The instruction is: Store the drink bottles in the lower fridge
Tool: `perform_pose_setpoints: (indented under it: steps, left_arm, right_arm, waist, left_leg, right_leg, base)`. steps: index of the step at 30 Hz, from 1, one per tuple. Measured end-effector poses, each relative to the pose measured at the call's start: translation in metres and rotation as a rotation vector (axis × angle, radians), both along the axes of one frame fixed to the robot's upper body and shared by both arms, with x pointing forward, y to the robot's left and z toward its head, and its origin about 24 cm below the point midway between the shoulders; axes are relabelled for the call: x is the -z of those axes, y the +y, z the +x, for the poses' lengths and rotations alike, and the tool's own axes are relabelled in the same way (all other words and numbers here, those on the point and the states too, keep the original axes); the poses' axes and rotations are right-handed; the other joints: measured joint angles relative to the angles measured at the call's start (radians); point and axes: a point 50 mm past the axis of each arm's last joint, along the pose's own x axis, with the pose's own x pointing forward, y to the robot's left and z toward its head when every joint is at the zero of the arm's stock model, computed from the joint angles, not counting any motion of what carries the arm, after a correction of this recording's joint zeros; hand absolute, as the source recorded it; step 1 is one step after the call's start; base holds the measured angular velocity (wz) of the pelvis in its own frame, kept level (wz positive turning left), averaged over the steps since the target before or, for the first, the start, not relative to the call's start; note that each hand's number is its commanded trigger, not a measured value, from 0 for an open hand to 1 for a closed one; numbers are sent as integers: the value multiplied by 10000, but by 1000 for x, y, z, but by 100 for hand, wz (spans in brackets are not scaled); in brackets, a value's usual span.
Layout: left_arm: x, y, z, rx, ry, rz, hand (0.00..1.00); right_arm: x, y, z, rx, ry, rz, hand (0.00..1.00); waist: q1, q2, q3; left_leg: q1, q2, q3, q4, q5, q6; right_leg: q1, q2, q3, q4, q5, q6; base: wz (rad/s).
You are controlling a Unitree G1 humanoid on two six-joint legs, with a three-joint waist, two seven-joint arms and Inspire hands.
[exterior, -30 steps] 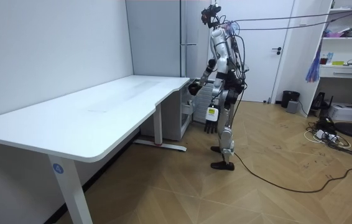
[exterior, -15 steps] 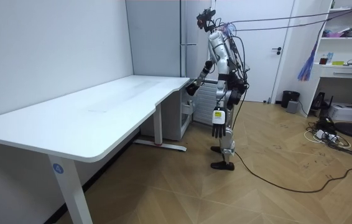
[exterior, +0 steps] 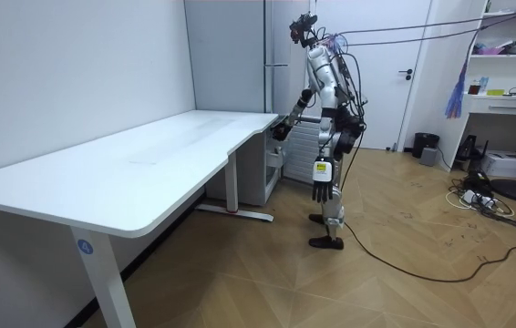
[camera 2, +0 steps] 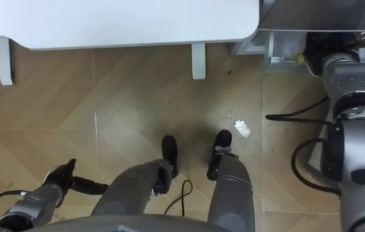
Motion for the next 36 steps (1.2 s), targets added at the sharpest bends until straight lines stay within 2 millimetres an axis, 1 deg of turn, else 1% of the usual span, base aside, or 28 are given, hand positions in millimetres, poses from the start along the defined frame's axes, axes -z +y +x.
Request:
perform_pose_setpoints:
  steps: [4, 6, 14, 25, 26, 27, 29, 30, 31, 32, 36]
  left_arm:
    - [0, 0, 0, 12, -21, 130, 0]
    - [-1, 0, 1, -18, -77, 226, 0]
    - [-2, 1, 3, -111, -277, 515, 0]
    - [-2, 2, 3, -130, -411, 560, 0]
    - [-2, 2, 2, -134, -381, 572, 0]
    - [-2, 3, 1, -156, -337, 569, 0]
    - [-2, 6, -1, -361, -269, 558, 0]
    - [-1, 8, -4, -521, -204, 505, 0]
    - [-1, 8, -5, -537, -162, 472, 0]
    - [0, 8, -6, -530, -65, 378, 0]
    - [0, 7, -7, -490, 35, 280, 0]
  right_arm:
    - [0, 0, 0, -75, 292, -243, 0]
    - [-1, -2, -1, -133, 473, -501, 0]
    - [0, -2, -1, -149, 886, -628, 0]
    - [4, -4, -5, -207, 1135, -794, 0]
    - [7, -4, -7, -252, 1297, -913, 0]
    - [11, -6, -11, -296, 1445, -1027, 0]
    - [19, -8, -19, -455, 1640, -1271, 0]
    - [24, -9, -23, -502, 1763, -1337, 0]
    - [25, -10, -25, -546, 1798, -1403, 0]
    - [29, -12, -30, -609, 1869, -1496, 0]
    - [40, -14, -41, -865, 2127, -1675, 0]
  waist:
    - [9, -55, -14]
    - [-11, -63, -19]
    - [27, -53, -23]
    - [36, -40, -29]
    - [14, -40, -29]
    - [-15, 3, -54]
    - [4, 27, -69]
    - [-8, 68, -101]
    - [-28, 87, -111]
    - [-42, 140, -145]
    - [-41, 153, -156]
  left_leg:
    - [-1, 12, -15, 85, 0, 0]
    - [-2, 22, -23, 171, 0, 1]
    - [70, 75, 3, 365, 2, 4]
    - [167, 114, 26, 526, 5, 9]
    - [254, 123, 25, 512, 5, 9]
    - [371, 143, -6, 508, 5, 9]
    - [576, 198, -67, 476, 4, 8]
    - [703, 216, -112, 428, 3, 7]
    - [768, 218, -153, 401, 3, 7]
    - [939, 213, -239, 300, 3, 7]
    - [1498, 195, -243, 90, 3, 7]
  right_leg:
    - [36, -6, -34, 14, 13, -18]
    - [95, -27, -125, 16, 32, -41]
    - [306, -33, -217, 22, 99, -102]
    - [526, -35, -270, 7, 108, -100]
    - [639, -35, -309, -19, 107, -101]
    - [833, -20, -409, -130, 107, -101]
    - [1192, 73, -490, -394, 137, -72]
    - [1390, 124, -538, -540, 157, -49]
    - [1486, 130, -579, -598, 168, -39]
    - [1687, 140, -669, -717, 192, -23]
    - [2244, 181, -700, -878, 203, 14]
  base:
    - [1]
    - [4]
    - [2]
    - [1]
    - [8]
    - [9]
    - [10]
    - [11]
    - [12]
    - [7]
    - [1]
